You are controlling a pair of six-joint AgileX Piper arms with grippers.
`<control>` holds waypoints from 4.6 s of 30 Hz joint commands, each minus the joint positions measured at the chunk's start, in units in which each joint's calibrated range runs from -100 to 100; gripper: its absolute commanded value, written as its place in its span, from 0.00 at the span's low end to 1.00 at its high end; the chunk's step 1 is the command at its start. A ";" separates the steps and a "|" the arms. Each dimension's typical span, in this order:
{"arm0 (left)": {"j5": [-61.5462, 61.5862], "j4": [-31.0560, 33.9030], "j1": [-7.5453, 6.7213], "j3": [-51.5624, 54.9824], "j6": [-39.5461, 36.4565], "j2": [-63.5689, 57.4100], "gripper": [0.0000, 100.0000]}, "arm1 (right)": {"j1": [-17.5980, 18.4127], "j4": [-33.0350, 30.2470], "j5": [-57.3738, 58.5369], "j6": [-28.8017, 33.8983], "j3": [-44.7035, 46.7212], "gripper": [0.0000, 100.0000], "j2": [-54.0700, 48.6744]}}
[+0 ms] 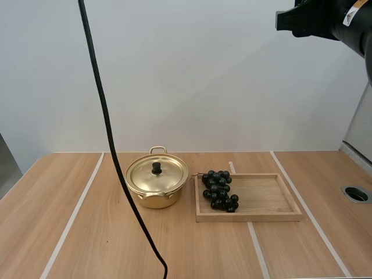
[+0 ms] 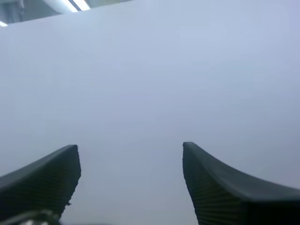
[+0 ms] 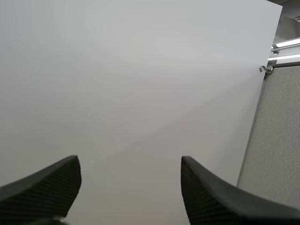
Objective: Open the pot, put the pineapple inside, and close it
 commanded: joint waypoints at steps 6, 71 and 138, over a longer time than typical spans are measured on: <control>1.31 -7.58 0.97 12.85 10.59 -14.05 1.00 | -0.28 0.28 -2.32 -0.54 0.13 1.00 -0.52; -63.56 -7.49 -11.45 86.75 6.70 -56.54 1.00 | 0.28 20.84 -3.89 -18.32 38.61 1.00 -16.50; -7.51 31.86 -8.26 90.52 -16.29 -56.54 1.00 | 4.34 27.44 9.81 -18.22 66.38 1.00 -38.97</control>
